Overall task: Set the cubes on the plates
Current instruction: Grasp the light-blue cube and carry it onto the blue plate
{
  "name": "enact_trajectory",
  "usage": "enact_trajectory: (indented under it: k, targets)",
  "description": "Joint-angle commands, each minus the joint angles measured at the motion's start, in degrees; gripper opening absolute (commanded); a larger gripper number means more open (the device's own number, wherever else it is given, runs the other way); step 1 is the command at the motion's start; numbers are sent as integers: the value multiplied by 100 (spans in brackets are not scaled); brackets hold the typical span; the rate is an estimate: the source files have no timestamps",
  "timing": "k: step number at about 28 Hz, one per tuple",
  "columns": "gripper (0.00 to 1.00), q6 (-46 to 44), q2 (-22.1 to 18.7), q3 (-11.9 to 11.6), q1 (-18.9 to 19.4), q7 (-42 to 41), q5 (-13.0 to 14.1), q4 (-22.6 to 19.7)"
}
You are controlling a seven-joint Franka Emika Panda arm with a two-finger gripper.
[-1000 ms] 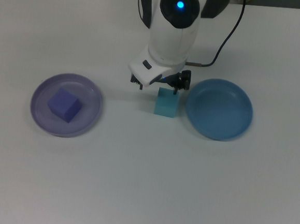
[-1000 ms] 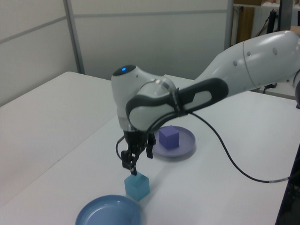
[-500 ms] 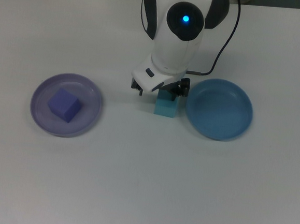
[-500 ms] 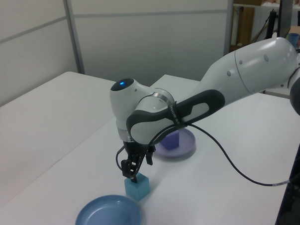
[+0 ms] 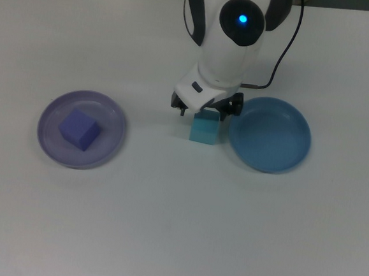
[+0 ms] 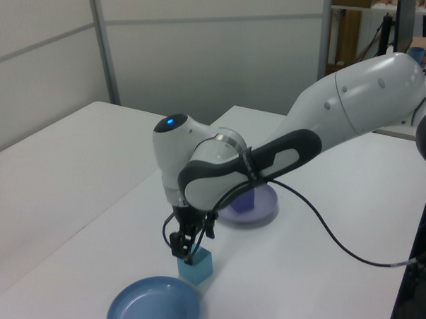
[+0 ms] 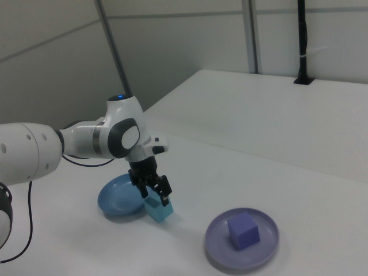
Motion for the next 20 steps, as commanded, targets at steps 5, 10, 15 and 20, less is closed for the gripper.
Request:
enact_trajectory:
  k: [5, 10, 15, 20]
  targets:
    - [99, 442, 162, -109, 193, 218, -108, -125]
    - [27, 522, 180, -136, 70, 245, -73, -81]
    - [0, 478, 101, -136, -18, 253, -29, -64]
    - [0, 320, -154, -127, -115, 254, -12, -73]
